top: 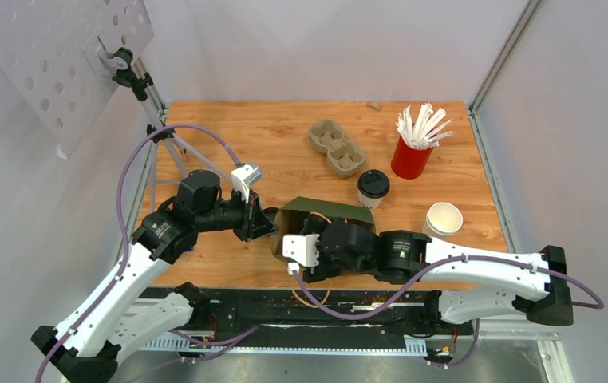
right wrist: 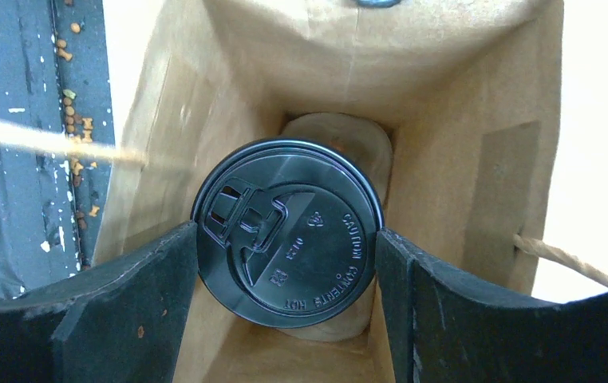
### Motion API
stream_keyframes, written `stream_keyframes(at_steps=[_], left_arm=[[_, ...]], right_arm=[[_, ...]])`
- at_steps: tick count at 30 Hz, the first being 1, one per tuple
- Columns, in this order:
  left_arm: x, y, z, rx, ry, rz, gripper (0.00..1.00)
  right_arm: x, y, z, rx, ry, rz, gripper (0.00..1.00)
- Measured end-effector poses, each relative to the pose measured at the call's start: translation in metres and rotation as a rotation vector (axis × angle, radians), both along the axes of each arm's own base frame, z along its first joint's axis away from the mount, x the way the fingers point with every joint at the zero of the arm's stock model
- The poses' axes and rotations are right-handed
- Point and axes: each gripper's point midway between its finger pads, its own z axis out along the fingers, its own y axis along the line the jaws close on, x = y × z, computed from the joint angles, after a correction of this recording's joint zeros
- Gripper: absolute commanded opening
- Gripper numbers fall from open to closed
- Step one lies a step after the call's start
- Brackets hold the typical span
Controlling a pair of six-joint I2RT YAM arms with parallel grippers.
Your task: Pack the takeout coffee
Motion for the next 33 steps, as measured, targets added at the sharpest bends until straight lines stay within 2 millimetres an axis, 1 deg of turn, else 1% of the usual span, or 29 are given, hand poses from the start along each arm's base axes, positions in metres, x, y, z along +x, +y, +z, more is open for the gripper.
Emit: stream_keyframes(at_steps=[2,7,12,13,15,16,17,18,21,23,25,28,33], left_arm=[[0.0,-0.002,0.002,-0.011,-0.025,-0.019,0.0],[-0.005,-0.006,0.002,-0.042,-0.054,-0.067,0.0],[-0.01,-0.009,0.0,-0.061,-0.064,-0.109,0.0],[-0.011,-0.009,-0.001,-0.063,-0.064,-0.116,0.03],[-0.013,-0.01,0.0,-0.067,-0.071,-0.133,0.14],[-0.014,-0.01,0.001,-0.068,-0.075,-0.14,0.24],[-0.014,-0.01,0.001,-0.07,-0.077,-0.145,0.37],[-0.015,-0.01,0.002,-0.072,-0.079,-0.149,0.45],[-0.018,-0.01,0.004,-0.083,-0.069,-0.147,0.54],[-0.019,-0.009,0.004,-0.089,-0.054,-0.14,0.62],[-0.022,-0.008,0.002,-0.088,-0.034,-0.132,0.68],[-0.027,-0.004,-0.005,-0.076,-0.003,-0.12,0.68],[-0.035,0.002,-0.017,-0.035,0.055,-0.119,0.7]], right_arm=[[0.0,-0.002,-0.005,-0.016,-0.005,0.009,0.56],[-0.001,-0.014,-0.019,-0.069,-0.013,0.021,0.56],[-0.001,-0.022,-0.025,-0.104,-0.023,0.027,0.56],[-0.001,-0.023,-0.026,-0.111,-0.023,0.028,0.56],[-0.002,-0.025,-0.029,-0.126,-0.023,0.032,0.56],[-0.002,-0.026,-0.031,-0.134,-0.022,0.034,0.56],[-0.002,-0.027,-0.032,-0.142,-0.022,0.036,0.56],[-0.002,-0.028,-0.033,-0.147,-0.021,0.036,0.55],[-0.002,-0.027,-0.037,-0.161,-0.018,0.036,0.55],[-0.002,-0.027,-0.041,-0.174,-0.017,0.034,0.55],[-0.001,-0.026,-0.042,-0.177,-0.017,0.033,0.54],[0.0,-0.023,-0.043,-0.169,-0.022,0.029,0.54],[0.002,-0.021,-0.052,-0.181,-0.035,0.019,0.54]])
